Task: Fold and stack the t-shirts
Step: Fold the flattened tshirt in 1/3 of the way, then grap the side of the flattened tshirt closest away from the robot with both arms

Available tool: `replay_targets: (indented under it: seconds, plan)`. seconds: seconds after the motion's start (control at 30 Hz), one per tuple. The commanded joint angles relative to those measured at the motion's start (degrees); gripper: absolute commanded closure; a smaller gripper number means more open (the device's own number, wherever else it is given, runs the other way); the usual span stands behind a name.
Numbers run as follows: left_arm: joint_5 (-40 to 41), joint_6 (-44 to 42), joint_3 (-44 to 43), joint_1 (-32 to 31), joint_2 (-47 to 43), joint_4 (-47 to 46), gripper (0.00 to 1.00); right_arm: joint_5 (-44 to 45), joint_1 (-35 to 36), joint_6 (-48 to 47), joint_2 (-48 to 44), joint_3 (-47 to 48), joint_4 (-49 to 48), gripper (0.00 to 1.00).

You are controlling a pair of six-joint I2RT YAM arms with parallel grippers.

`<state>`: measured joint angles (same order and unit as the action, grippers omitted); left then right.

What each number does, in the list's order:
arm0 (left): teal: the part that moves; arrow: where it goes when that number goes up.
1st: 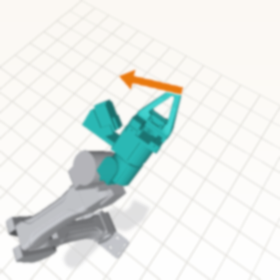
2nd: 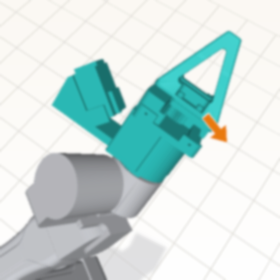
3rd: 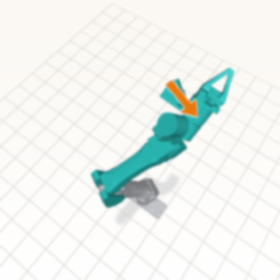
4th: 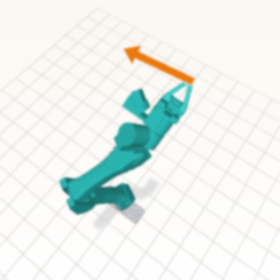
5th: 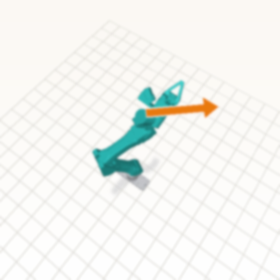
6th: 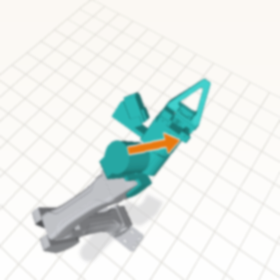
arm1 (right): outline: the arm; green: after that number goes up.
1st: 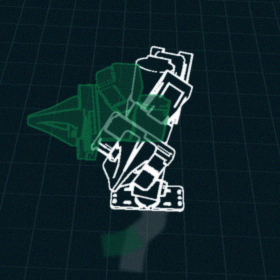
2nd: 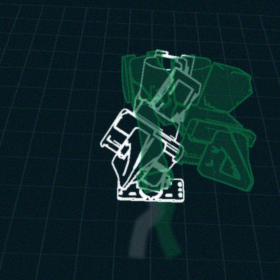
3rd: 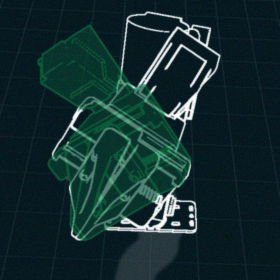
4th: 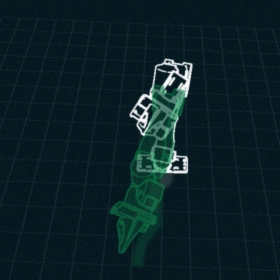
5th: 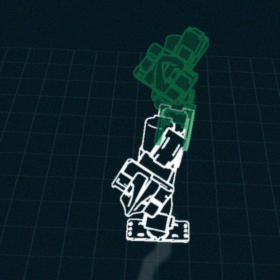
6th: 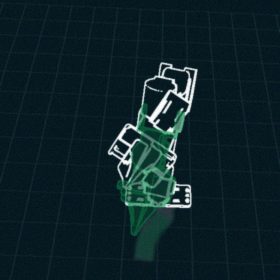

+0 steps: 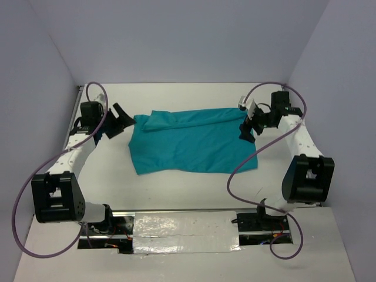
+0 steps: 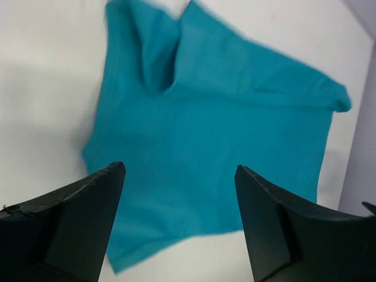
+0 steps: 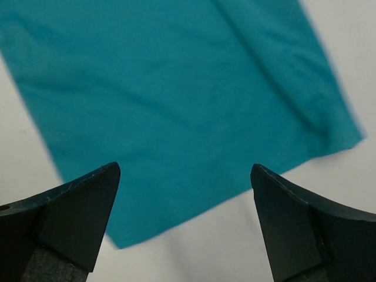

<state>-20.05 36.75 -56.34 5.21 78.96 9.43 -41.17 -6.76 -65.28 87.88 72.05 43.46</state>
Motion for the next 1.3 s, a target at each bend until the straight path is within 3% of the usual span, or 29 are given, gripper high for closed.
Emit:
replay_targets:
  seconds: [0.0, 0.13, 0.27, 0.37, 0.53, 0.83, 1.13, 1.27]
  plan:
    - [1.4, 3.2, 3.8, 0.1, -5.7, 10.8, 0.12, 2.0, 0.6, 15.4, -7.1, -5.7, 1.8, 0.01]
    - [3.2, 4.5, 6.8, 0.0, -11.3, 18.1, 0.24, 10.1, 0.5, 25.3, -11.8, -9.1, 5.7, 0.06]
    - [3.5, 4.3, 13.2, 0.0, -16.9, 21.9, 0.45, 13.8, 0.4, 25.1, -16.1, -15.3, 7.5, 0.13]
    - [0.9, 4.1, 18.0, -0.1, -17.7, 20.8, 0.53, 17.3, 0.3, 25.8, -17.0, -18.8, 7.9, 0.15]
    - [-0.9, 4.6, 20.0, -0.6, -14.6, 18.9, 0.43, 20.3, -0.1, 27.0, -15.9, -19.7, 11.0, 0.22]
    - [-0.8, 5.9, 19.3, -3.5, -7.9, 15.0, 0.40, 19.5, -3.4, 28.3, -12.4, -22.3, 8.8, 0.22]
    - [5.7, 7.5, 17.2, -8.6, -1.9, 18.9, 0.45, 19.1, -4.6, 29.6, -7.6, -21.1, 8.1, 0.25]
    - [7.3, 8.6, 18.7, -9.3, -0.8, 15.8, 0.48, 19.0, -4.7, 30.0, -6.8, -21.3, 7.3, 0.25]
